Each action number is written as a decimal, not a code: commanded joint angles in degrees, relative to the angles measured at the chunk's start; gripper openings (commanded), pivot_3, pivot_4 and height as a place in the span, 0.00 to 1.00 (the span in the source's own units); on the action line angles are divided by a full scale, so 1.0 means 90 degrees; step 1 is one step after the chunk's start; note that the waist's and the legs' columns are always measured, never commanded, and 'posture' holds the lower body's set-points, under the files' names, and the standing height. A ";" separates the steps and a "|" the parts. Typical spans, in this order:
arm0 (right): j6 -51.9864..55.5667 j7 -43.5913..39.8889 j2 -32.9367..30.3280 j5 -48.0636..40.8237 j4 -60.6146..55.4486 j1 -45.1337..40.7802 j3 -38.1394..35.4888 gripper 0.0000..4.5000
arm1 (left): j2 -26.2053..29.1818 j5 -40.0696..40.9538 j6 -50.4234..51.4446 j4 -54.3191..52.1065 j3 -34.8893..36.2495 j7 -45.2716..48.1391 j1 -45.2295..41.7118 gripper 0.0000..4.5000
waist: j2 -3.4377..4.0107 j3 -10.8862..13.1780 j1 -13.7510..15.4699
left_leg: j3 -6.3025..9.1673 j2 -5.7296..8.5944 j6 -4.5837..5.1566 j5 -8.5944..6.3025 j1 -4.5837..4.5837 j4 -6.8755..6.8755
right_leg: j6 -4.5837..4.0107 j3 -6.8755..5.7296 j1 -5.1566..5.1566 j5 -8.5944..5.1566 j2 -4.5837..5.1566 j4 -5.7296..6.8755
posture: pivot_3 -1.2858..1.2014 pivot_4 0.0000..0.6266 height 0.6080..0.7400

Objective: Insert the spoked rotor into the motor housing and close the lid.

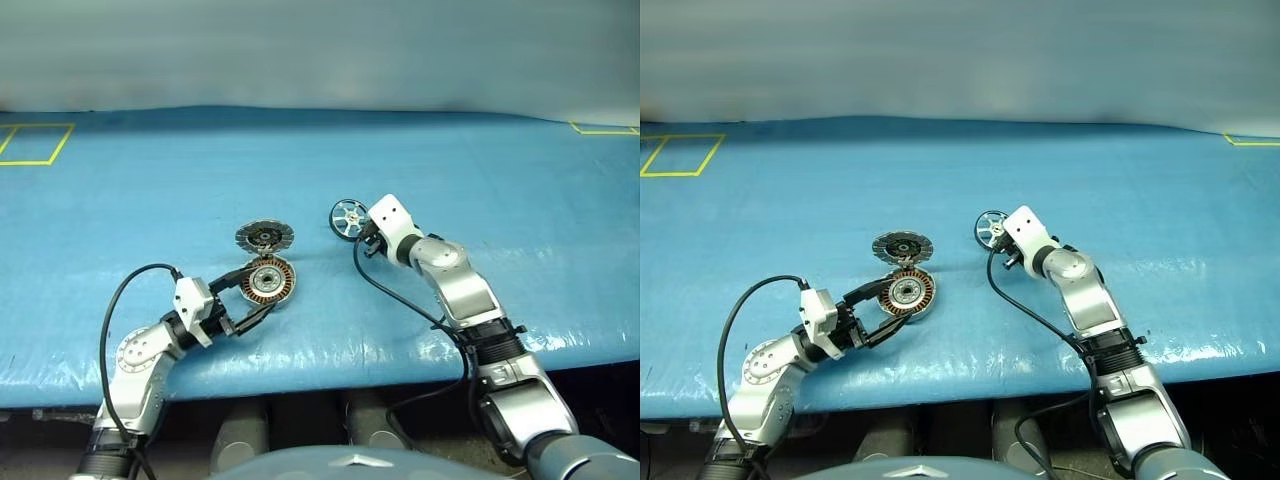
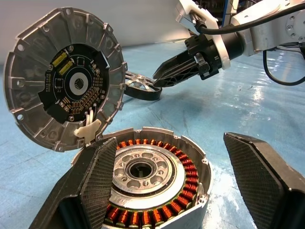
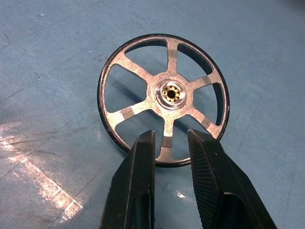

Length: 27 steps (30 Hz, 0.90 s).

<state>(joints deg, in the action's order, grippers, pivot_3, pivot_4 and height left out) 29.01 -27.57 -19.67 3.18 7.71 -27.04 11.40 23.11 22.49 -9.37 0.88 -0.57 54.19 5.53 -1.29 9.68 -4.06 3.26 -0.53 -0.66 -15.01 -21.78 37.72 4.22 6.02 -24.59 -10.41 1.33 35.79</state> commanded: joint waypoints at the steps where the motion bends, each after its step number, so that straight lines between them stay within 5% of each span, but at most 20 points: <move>1: -0.0086 0.0001 0.0196 -0.0222 0.0170 -0.0174 -0.0217 0.25 | -0.0006 -0.0049 -0.0136 -0.0302 0.0004 -0.0035 0.0010 0.87 | 0.0000 0.0000 -0.0002 | 0.0001 0.0000 0.0000 0.0000 0.0000 0.0000 | 0.0000 0.0000 0.0000 0.0000 -0.0001 0.0001 | 0.52 0.24 1.00; 7: -0.0224 0.0048 0.0380 -0.0283 0.0743 -0.0227 -0.0278 0.25 | 0.0017 -0.0087 -0.0119 -0.0371 0.0009 -0.0093 0.0071 0.87 | -0.0001 -0.0001 -0.0009 | 0.0000 0.0000 0.0000 0.0000 0.0005 0.0001 | 0.0000 0.0000 0.0006 0.0000 0.0000 0.0001 | 0.52 0.24 1.00; 12: -0.0289 0.0031 0.0409 -0.0348 0.0443 -0.0039 -0.0351 0.00 | 0.0036 -0.0099 -0.0127 -0.0400 0.0068 -0.0088 0.0145 0.87 | 0.0000 -0.0001 -0.0011 | 0.0000 0.0000 0.0000 0.0000 0.0006 0.0001 | 0.0000 0.0000 0.0005 0.0000 -0.0001 0.0001 | 0.52 0.24 1.00; 20: 0.0050 -0.0170 0.0411 -0.1306 -0.1498 0.0958 -0.1031 0.00 | -0.0020 -0.0106 -0.0175 -0.0324 0.0042 -0.0095 0.0155 0.87 | 0.0002 0.0001 0.0016 | 0.0003 0.0000 0.0000 0.0000 -0.0001 -0.0002 | 0.0000 0.0000 0.0001 -0.0001 0.0000 0.0000 | 0.52 0.24 1.00; 27: 0.0397 -0.1854 0.0006 -0.3028 -0.3135 0.2032 -0.0878 0.00 | -0.0027 -0.0078 -0.0171 -0.0272 0.0008 -0.0004 0.0156 0.87 | 0.0003 0.0002 -0.0005 | 0.0003 -0.0005 0.0000 0.0000 0.0004 -0.0001 | 0.0000 0.0000 0.0003 -0.0003 -0.0003 0.0002 | 0.52 0.24 1.00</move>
<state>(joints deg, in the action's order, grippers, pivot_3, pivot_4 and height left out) 32.16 -40.63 -18.71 -20.40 -16.27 -9.14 2.69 22.91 21.19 -10.17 -0.25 -0.58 53.82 7.08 -1.26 9.70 -4.11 3.28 -0.58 -0.66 -15.02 -21.74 37.71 4.22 6.01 -24.56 -10.45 1.30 35.80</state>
